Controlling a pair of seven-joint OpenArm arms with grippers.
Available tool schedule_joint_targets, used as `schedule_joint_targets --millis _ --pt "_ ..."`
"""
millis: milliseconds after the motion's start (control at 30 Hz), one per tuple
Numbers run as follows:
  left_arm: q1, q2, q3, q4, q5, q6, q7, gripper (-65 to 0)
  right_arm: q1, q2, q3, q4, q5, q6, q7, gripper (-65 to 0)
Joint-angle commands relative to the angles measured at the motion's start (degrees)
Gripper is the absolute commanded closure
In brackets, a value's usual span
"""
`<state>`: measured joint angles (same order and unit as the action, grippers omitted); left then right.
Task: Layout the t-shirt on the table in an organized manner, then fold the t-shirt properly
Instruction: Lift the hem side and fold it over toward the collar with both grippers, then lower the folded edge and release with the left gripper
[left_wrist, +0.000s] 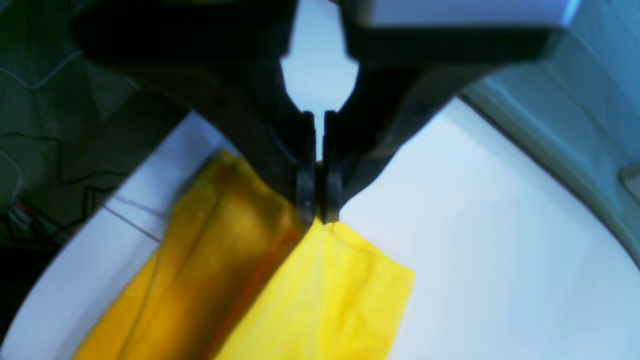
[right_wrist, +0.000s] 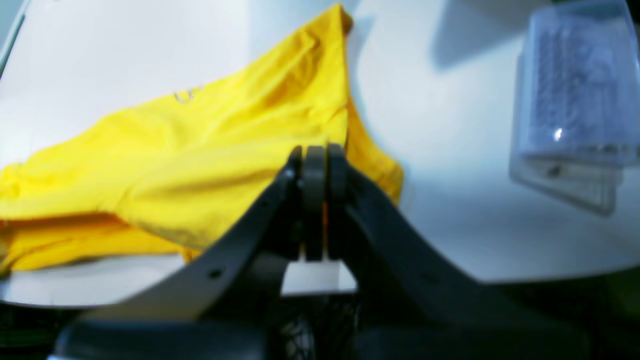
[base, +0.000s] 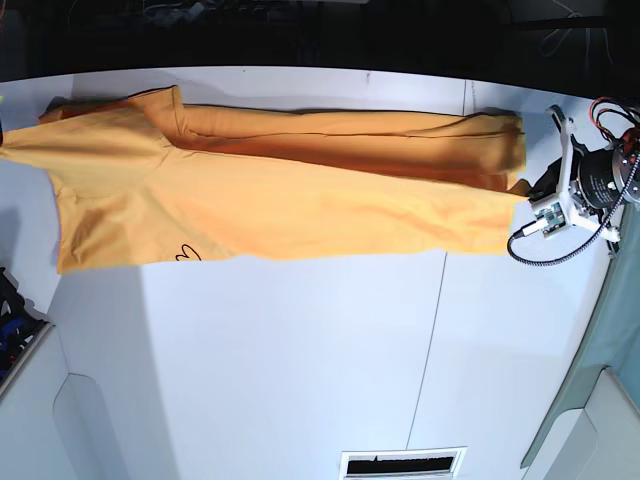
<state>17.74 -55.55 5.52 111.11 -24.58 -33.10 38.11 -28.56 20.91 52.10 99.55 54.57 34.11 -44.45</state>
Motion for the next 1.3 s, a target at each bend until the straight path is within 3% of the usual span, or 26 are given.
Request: schedule_joint_targets --millis 0,133,267,467,767,933,1067,1100,1133,1167,1233,1267 --pt "0.3 -1.2 -0.7 0.7 0.3 0.3 -0.8 0.0 -0.5 1.1 0.7 1.0 1.0 0.2 1.4 0.0" --pt "0.1 0.2 -0.7 -0.4 3.6 0.3 -5.1 0.0 1.2 1.1 0.6 0.9 0.8 0.2 2.9 0.0" --pt "-1.0 4.1 -0.7 -4.5 7.5 0.3 -11.5 0.0 7.2 1.1 -1.2 -0.3 -3.5 0.2 2.9 0.0" --pt "-5.7 9.8 -0.7 -11.7 12.3 0.3 -12.7 0.0 15.8 1.1 -9.8 -7.3 -8.6 -0.5 2.9 0.0" --pt "-9.2 10.6 -0.7 -16.3 14.3 0.3 -17.9 0.0 26.5 1.1 -18.3 -20.2 -14.7 -0.5 5.2 0.0" --pt "-9.2 11.5 -0.7 -19.2 16.8 -0.7 -24.6 0.0 31.3 1.1 -20.2 -25.1 -18.7 -0.5 6.6 0.0" --pt "-9.1 13.2 -0.7 -21.3 18.4 -2.3 -23.3 0.0 32.0 1.1 -20.3 -26.4 -20.1 -0.5 7.4 0.0" --pt "-9.1 13.5 -0.7 -21.9 18.4 -2.4 -23.1 -3.5 32.0 1.1 -20.3 -26.6 -20.1 -0.5 7.3 0.0" --pt "-9.0 13.6 -0.7 -22.2 18.4 -2.4 -23.0 -10.9 32.0 1.0 -20.3 -26.6 -20.1 -0.9 7.3 0.0" --pt "-8.9 13.5 -0.7 -22.3 18.3 -2.4 -22.4 -18.3 31.9 1.0 -20.3 -26.6 -20.1 -0.9 7.3 -4.0" --pt "-8.8 13.5 -0.7 -22.2 16.5 -2.6 -19.2 -28.5 31.8 1.0 -20.3 -26.6 -20.1 -0.9 7.3 -19.9" --pt "-8.8 13.5 -0.7 -22.2 15.3 -2.8 -17.3 -29.2 31.7 1.0 -20.3 -26.6 -20.1 -0.9 7.3 -25.7"
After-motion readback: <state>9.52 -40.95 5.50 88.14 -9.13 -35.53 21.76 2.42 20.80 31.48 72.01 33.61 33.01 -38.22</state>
